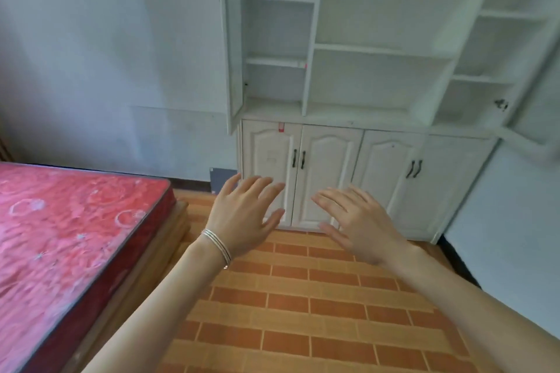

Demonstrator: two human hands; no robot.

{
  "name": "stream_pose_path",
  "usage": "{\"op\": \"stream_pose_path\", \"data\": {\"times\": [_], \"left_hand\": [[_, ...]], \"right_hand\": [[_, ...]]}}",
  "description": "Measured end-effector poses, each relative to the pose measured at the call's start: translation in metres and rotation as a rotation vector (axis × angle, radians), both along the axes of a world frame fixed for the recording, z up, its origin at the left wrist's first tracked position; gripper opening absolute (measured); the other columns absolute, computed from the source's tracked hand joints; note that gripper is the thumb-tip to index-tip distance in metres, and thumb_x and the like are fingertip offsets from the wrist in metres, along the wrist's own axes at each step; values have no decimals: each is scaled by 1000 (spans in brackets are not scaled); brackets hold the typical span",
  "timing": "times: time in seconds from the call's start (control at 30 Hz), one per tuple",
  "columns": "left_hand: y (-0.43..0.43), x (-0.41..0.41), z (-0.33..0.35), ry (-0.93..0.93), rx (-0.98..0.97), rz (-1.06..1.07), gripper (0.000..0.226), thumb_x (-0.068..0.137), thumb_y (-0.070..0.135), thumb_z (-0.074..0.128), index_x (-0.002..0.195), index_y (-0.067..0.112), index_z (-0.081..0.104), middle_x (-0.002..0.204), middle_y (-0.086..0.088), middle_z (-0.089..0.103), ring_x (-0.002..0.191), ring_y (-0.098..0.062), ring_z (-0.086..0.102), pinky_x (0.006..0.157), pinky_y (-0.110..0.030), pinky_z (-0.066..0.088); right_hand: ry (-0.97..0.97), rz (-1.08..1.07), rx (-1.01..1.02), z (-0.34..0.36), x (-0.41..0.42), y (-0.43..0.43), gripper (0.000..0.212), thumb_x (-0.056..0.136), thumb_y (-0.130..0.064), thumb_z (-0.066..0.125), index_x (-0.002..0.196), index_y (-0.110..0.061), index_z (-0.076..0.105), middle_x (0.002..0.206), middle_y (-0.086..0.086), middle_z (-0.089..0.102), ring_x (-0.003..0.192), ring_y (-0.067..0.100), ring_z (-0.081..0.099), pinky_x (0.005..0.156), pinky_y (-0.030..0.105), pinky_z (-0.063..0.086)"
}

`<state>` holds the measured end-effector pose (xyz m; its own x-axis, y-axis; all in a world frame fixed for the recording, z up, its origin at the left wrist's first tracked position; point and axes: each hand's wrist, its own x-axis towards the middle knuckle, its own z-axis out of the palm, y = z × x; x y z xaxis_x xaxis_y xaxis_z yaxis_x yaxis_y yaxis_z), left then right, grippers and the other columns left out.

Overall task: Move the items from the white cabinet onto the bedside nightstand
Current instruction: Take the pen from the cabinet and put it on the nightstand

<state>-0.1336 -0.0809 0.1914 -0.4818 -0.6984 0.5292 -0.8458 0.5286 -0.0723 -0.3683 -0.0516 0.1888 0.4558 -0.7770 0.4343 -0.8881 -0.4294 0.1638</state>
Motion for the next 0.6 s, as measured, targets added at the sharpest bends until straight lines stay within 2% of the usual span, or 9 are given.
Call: {"op": "stream_pose_path", "data": {"times": [0.33, 0.5, 0.6], "left_hand": [[-76, -92, 67, 9, -132, -36, 52, 90, 48, 35, 128, 19, 55, 121, -2, 62, 112, -24, 56, 97, -44, 41], [-118, -122, 64, 8, -130, -87, 56, 91, 50, 33, 137, 21, 46, 137, -4, 51, 128, -26, 45, 105, -48, 34], [-151, -142, 56, -9, -116, -125, 57, 91, 51, 32, 139, 23, 43, 139, -4, 49, 129, -26, 44, 106, -47, 32]], "right_hand": [[-39, -18, -178, 73, -88, -57, 50, 92, -44, 36, 129, -16, 53, 126, 2, 59, 117, 19, 53, 104, 39, 33], [-56, -36, -238, 72, -111, -94, 52, 94, -43, 35, 136, -16, 47, 134, 4, 53, 126, 19, 45, 107, 41, 31], [-42, -82, -243, 64, -128, -120, 52, 93, -42, 36, 138, -16, 45, 136, 5, 51, 129, 20, 43, 108, 43, 31]]}}
